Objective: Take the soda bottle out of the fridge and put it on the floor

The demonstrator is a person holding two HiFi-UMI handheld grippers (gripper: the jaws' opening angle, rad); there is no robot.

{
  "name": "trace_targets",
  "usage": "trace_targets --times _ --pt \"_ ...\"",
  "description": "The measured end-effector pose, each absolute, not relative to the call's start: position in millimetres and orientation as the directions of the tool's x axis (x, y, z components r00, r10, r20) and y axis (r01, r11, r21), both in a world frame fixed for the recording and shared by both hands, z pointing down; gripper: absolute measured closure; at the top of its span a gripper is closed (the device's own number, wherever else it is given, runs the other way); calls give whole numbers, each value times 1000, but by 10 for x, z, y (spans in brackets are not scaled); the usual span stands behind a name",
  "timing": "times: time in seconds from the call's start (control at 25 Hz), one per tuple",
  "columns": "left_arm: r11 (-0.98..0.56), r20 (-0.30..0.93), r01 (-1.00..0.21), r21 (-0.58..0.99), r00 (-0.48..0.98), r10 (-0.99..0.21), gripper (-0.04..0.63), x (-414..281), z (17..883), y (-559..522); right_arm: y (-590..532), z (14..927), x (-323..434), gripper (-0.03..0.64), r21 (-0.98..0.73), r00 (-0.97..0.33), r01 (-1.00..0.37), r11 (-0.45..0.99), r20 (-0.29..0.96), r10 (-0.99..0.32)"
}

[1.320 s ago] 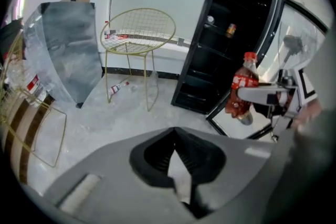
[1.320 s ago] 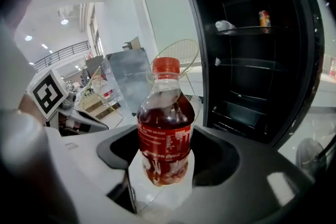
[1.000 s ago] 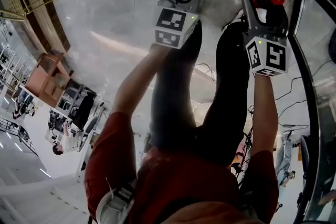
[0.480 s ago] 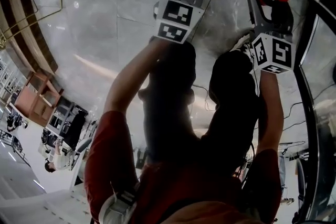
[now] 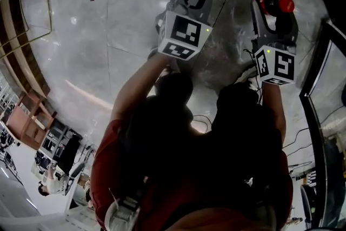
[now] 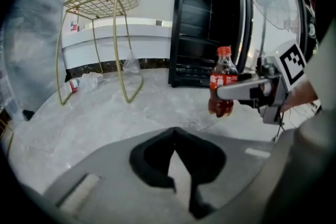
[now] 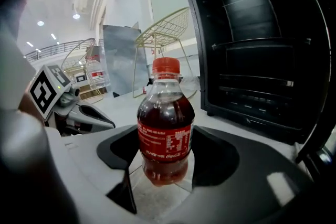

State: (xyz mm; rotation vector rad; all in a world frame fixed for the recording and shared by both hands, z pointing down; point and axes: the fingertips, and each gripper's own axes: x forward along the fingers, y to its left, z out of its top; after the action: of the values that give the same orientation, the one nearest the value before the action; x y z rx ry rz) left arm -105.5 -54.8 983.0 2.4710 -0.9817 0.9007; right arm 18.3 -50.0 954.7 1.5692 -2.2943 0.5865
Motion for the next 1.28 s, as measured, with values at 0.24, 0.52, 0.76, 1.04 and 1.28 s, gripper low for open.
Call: trace_targets --times 0.24,0.52,0.76,1.04,1.28 --pt "-705 658 -705 80 568 -494 595 -1009 9927 -525 -557 9663 190 313 -126 -365 -930 345 431 -825" --pt "-701 649 -707 93 577 -496 595 -1026 9911 -527 -540 9797 158 314 -109 -355 -933 344 447 -821" --pt "-694 650 -714 91 571 -501 595 -1061 9929 -514 -481 9880 125 313 -102 -355 -931 349 465 -811" --pt "-692 654 -713 112 577 -489 595 -1013 9996 -449 -665 9935 138 313 -88 -363 -927 364 448 -817" --pt "-713 662 -692 118 590 -463 595 -910 10026 -376 -976 9911 236 313 -18 -343 -929 368 408 -846"
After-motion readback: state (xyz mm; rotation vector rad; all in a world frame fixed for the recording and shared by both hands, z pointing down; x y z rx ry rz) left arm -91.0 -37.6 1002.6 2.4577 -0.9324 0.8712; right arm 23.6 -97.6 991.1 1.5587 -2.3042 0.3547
